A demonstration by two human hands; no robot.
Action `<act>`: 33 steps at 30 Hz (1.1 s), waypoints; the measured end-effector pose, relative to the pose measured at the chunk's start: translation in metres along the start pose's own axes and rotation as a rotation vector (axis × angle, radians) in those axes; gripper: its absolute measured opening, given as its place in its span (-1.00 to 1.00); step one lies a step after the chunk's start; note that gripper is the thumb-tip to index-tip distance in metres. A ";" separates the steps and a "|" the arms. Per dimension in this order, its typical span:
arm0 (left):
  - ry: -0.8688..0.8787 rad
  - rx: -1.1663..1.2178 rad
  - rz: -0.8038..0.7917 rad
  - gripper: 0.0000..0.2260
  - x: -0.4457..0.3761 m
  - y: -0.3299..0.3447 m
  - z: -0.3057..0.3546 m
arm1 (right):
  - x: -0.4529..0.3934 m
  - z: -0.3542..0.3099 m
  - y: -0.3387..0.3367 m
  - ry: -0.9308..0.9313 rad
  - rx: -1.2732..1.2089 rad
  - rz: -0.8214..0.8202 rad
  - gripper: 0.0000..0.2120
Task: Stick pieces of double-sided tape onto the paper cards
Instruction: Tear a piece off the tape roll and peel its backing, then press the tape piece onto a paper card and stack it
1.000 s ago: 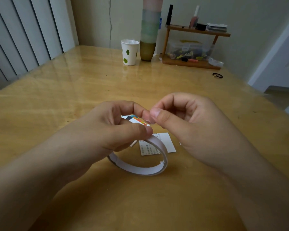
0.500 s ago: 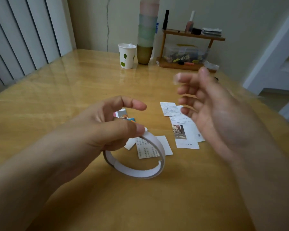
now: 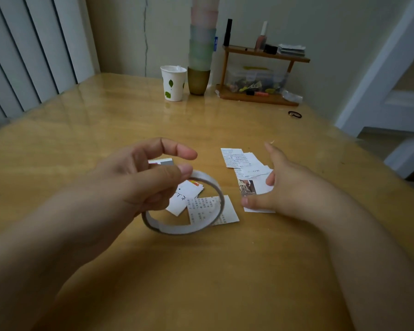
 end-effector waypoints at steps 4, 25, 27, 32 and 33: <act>0.040 0.002 0.100 -0.86 -0.002 0.000 -0.001 | 0.001 -0.001 0.001 0.023 -0.020 -0.012 0.15; 0.205 -0.554 0.200 -0.84 -0.002 0.006 -0.012 | 0.003 -0.007 0.003 -0.003 -0.066 0.049 0.00; 0.221 -0.579 0.184 -0.85 -0.002 0.007 -0.012 | 0.003 -0.007 0.003 -0.003 -0.085 0.047 0.00; 0.231 -0.594 0.189 -0.92 0.000 0.008 -0.011 | 0.004 -0.006 0.002 0.028 -0.113 0.060 0.01; 0.230 -0.593 0.188 -0.89 -0.001 0.007 -0.011 | 0.004 -0.005 0.001 0.029 -0.106 0.067 0.03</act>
Point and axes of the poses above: each hand's wrist, its own x-axis away from the middle knuckle, its own y-axis out of the palm, z = x × y, the point moved 1 cm from there along -x, towards the middle knuckle, and after that the axes turned 4 degrees about -x, right-handed, at the moved point
